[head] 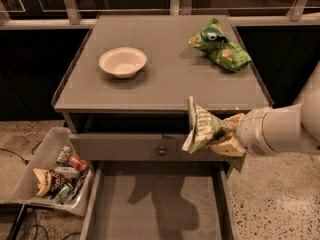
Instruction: Place green jalapeno chip bag into middle drawer
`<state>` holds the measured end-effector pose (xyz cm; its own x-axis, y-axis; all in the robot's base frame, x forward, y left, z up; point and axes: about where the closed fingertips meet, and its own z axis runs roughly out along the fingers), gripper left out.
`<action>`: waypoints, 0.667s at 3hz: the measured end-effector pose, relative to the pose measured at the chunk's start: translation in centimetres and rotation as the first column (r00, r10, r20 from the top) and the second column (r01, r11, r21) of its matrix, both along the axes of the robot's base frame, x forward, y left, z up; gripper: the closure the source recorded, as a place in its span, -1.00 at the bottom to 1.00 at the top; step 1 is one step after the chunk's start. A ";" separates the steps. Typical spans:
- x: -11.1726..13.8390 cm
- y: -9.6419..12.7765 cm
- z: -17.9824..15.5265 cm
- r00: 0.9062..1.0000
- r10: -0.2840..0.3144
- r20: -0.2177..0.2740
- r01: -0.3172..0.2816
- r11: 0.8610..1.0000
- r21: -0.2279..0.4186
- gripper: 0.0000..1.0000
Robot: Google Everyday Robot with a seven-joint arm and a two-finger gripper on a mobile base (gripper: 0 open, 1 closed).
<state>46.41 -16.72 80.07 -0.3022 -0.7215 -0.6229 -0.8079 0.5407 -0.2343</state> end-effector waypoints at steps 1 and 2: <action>-0.3 0.9 -3.6 0.999 -0.009 -0.051 0.009 1.000 -0.007 1.00; -1.4 1.3 -8.9 0.992 -0.051 -0.116 0.049 0.999 -0.024 1.00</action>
Offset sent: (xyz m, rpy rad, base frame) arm -0.0307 0.0170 -0.1622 -0.0340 0.2130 -0.1111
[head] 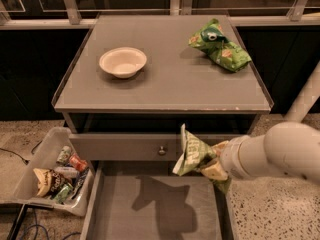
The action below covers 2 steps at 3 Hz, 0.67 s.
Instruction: Place green jalapeno chip bag into middle drawer
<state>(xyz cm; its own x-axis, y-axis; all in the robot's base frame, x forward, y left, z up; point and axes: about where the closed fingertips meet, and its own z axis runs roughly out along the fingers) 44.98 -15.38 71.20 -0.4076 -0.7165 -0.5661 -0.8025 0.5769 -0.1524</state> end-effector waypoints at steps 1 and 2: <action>-1.3 1.0 -5.1 0.999 -0.020 -0.036 0.020 1.000 0.007 1.00; -1.8 2.0 -9.3 0.999 -0.022 -0.030 0.023 0.999 0.049 1.00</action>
Offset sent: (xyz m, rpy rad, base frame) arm -0.0241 0.0303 -0.1485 0.0993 0.0108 -0.0061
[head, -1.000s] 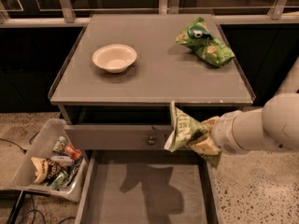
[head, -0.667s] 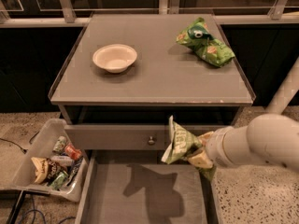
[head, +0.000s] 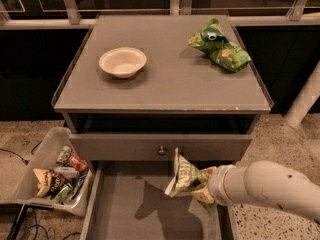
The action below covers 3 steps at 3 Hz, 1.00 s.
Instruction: Place green jalapeno chip bag into middle drawer
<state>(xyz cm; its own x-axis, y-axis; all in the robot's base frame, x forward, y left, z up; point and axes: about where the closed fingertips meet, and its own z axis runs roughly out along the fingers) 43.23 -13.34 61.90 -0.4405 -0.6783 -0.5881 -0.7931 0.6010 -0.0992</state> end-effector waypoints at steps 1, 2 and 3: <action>0.8 0.6 -3.0 0.999 0.014 0.045 -0.016 0.999 0.049 1.00; 2.1 1.2 -5.7 0.997 0.052 0.049 -0.056 0.993 0.102 1.00; 2.1 1.6 -6.1 0.997 0.056 0.049 -0.061 0.994 0.094 1.00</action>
Offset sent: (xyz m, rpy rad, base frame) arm 0.0372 0.0163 -0.0803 0.1681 -0.0353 0.1159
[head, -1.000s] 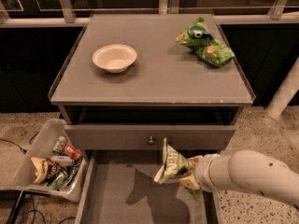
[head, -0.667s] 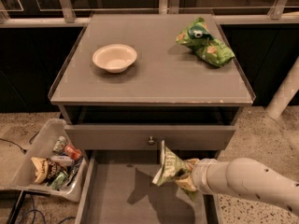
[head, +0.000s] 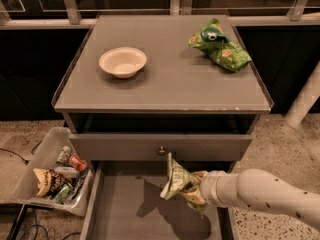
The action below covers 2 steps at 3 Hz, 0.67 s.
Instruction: Place green jalapeno chip bag into middle drawer
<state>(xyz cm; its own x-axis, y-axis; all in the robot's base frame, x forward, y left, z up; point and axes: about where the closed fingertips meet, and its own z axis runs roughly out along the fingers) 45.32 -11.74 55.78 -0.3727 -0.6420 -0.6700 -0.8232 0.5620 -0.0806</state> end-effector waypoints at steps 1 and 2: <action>0.5 0.9 -2.4 1.000 -0.005 -0.024 0.005 1.000 0.006 1.00; 1.9 2.3 -6.6 0.998 -0.014 -0.061 0.015 1.000 0.021 1.00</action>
Offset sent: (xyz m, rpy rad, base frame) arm 0.0376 0.0395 -0.1210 0.0431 0.1111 -0.0290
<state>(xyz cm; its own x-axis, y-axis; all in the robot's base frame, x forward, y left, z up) 47.25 -9.45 49.18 -0.4225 -0.6219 -0.6593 -0.8179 0.5750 -0.0182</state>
